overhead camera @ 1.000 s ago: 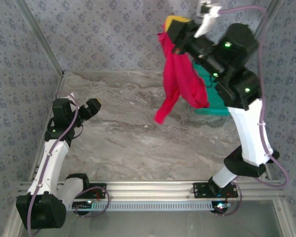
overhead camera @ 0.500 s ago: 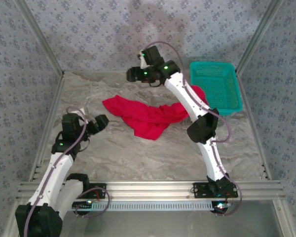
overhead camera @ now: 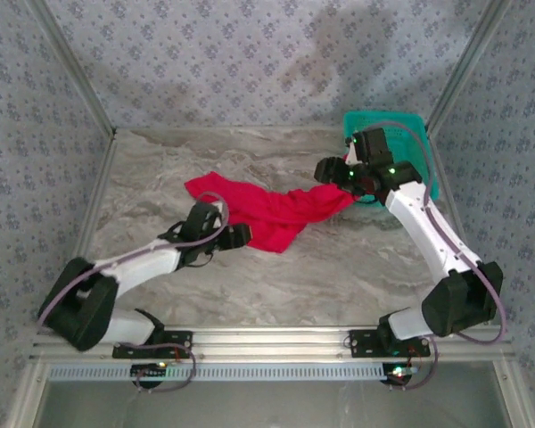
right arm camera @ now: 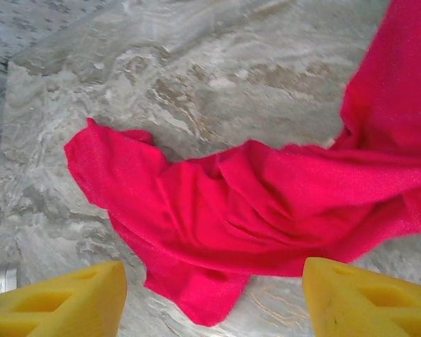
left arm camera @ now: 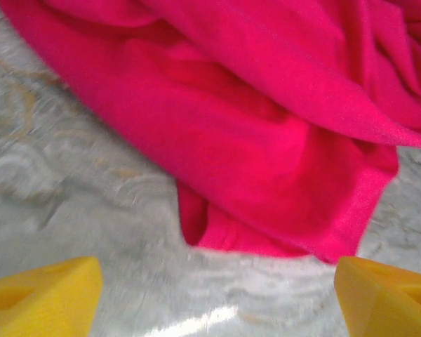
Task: Fold the inside-out t-shirt
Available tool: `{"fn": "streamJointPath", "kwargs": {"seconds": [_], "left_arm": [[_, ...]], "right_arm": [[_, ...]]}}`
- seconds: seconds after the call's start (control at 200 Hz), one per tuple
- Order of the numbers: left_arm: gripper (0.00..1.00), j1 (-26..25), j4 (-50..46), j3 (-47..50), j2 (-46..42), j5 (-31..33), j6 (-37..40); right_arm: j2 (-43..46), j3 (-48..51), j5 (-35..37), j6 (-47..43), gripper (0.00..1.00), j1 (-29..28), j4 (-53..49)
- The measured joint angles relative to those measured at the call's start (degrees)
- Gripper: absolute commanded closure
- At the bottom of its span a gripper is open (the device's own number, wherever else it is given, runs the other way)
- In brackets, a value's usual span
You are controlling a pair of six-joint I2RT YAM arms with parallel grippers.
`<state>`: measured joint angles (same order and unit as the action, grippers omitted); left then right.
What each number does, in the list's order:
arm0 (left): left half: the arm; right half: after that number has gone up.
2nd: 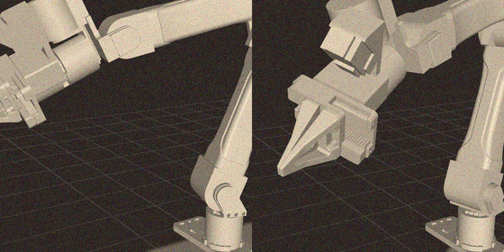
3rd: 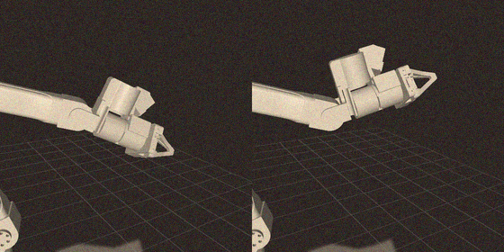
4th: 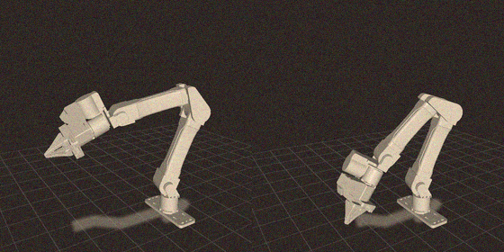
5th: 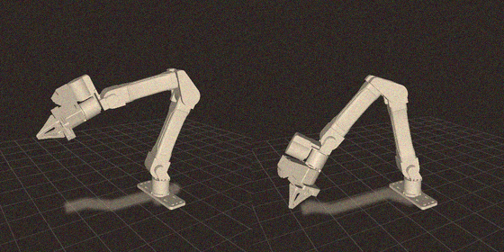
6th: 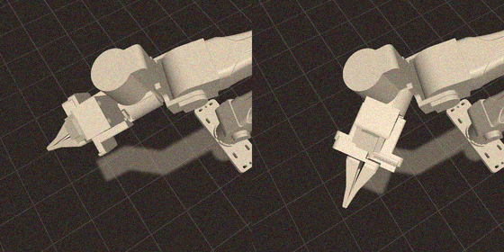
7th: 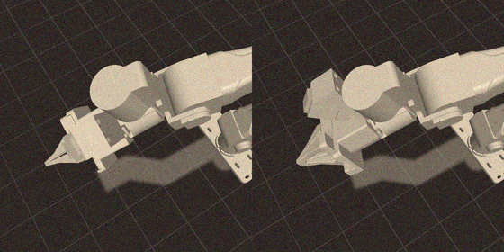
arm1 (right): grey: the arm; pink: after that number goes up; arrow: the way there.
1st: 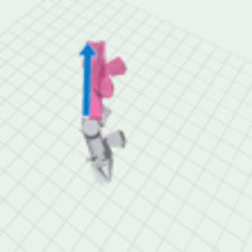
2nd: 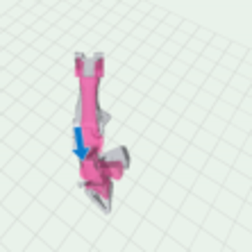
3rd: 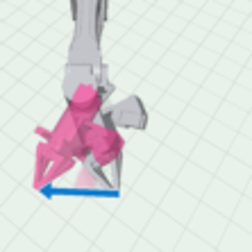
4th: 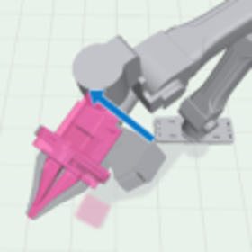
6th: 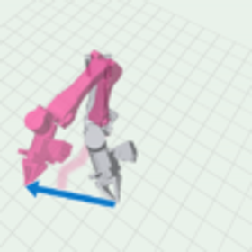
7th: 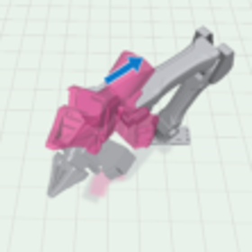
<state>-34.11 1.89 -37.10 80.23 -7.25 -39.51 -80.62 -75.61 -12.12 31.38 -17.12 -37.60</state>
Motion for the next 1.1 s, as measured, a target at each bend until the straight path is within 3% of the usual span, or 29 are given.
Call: {"fn": "streamJointPath", "kwargs": {"seconds": [0.155, 0.215, 0.455, 0.505, 0.705, 0.75, 0.889, 1.099], "left_arm": [[0.2, -2.1, -0.4, -7.5, 11.6, 2.8, 0.2], [0.28, -2.5, -1.2, -10.2, 15.1, 3.7, 0.4], [0.83, -2.8, -6.8, -18.9, 22.2, 7.8, 0.4], [1.0, -2.8, -8.1, -19.2, 22.1, 8.6, 0.8], [1.0, -2.8, -15.0, -20.1, 18.0, 13.0, 0.4], [1.0, -2.7, -16.5, -20.2, 16.2, 13.8, 0.5], [1.0, -1.5, -20.3, -20.2, 8.8, 14.9, 0.4], [1.0, 5.2, -26.6, -19.5, -3.7, 14.9, 2.1]], "right_arm": [[0.8, 7.3, -2.2, 1.4, 0.34, 0.0, 2.0], [1.5, 10.0, -2.3, 1.9, 0.35, -1.1, 2.1], [3.0, 16.3, 0.6, 3.6, 0.28, -5.7, 2.9], [2.4, 16.7, 1.0, 4.4, 0.26, -6.1, 3.6], [-6.2, 16.5, 3.7, 8.6, 0.28, -6.6, 9.8], [-8.9, 16.2, 4.7, 9.6, 0.35, -6.5, 11.0], [-16.3, 13.4, 6.6, 12.0, 0.98, -6.6, 13.4], [-15.7, 0.6, 10.3, 11.3, 1.0, -7.7, 7.8]]}}
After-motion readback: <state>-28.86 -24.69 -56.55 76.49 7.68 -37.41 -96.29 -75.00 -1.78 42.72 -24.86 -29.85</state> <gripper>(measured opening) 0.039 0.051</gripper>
